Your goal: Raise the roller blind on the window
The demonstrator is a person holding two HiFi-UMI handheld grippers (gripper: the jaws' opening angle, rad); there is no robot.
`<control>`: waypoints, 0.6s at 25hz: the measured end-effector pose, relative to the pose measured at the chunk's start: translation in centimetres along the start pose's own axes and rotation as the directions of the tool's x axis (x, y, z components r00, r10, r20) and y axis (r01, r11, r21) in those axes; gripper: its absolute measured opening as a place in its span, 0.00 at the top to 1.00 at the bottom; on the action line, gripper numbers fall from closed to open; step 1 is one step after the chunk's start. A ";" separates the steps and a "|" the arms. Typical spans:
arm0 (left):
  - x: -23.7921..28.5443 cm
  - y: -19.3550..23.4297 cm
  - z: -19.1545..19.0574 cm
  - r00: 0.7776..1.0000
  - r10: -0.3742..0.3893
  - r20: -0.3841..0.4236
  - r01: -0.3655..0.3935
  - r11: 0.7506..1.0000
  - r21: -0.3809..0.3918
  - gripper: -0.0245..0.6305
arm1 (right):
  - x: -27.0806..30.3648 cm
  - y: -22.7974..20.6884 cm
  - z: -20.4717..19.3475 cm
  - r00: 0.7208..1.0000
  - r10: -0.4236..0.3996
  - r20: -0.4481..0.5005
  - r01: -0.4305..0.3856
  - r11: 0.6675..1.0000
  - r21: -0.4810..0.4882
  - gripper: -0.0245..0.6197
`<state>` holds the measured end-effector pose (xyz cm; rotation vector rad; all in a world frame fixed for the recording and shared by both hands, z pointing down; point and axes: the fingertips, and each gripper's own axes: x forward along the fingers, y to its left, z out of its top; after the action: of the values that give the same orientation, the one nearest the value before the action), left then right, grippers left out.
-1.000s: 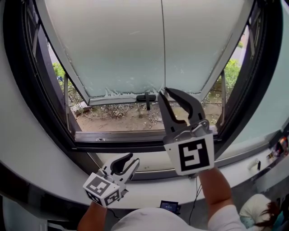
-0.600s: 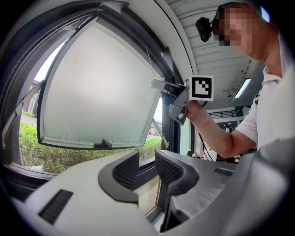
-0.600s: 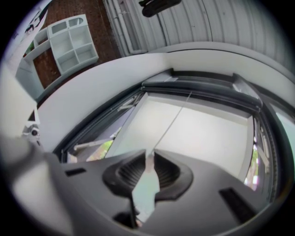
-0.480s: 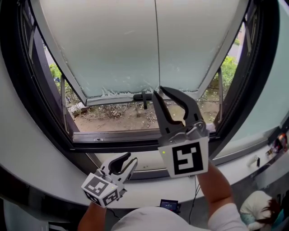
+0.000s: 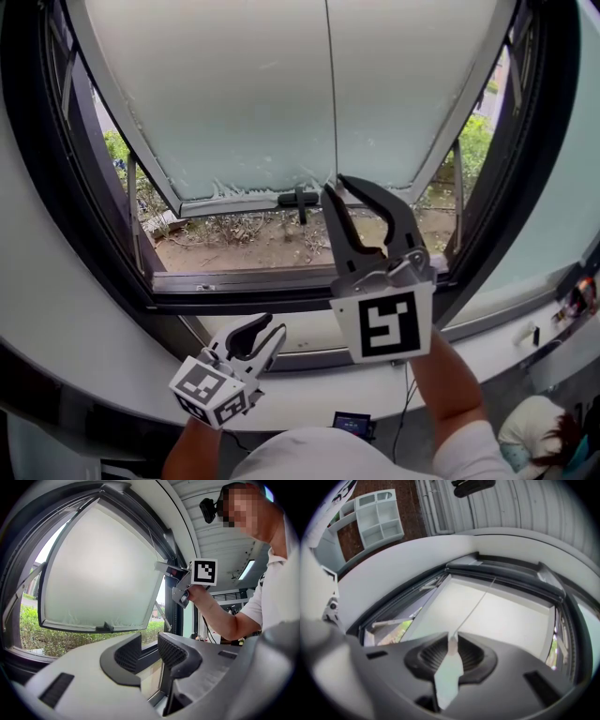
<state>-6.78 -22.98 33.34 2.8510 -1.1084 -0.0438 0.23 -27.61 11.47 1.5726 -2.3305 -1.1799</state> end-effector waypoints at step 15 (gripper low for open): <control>-0.8 -0.1 0.3 1.000 0.011 0.003 -0.011 1.000 0.007 0.77 | 0.0 0.2 0.4 1.000 0.005 0.002 -0.005 1.000 0.000 0.87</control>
<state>-7.27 -22.38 33.07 2.8520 -1.1265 -0.0429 -0.09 -27.38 11.33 1.5658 -2.3335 -1.1811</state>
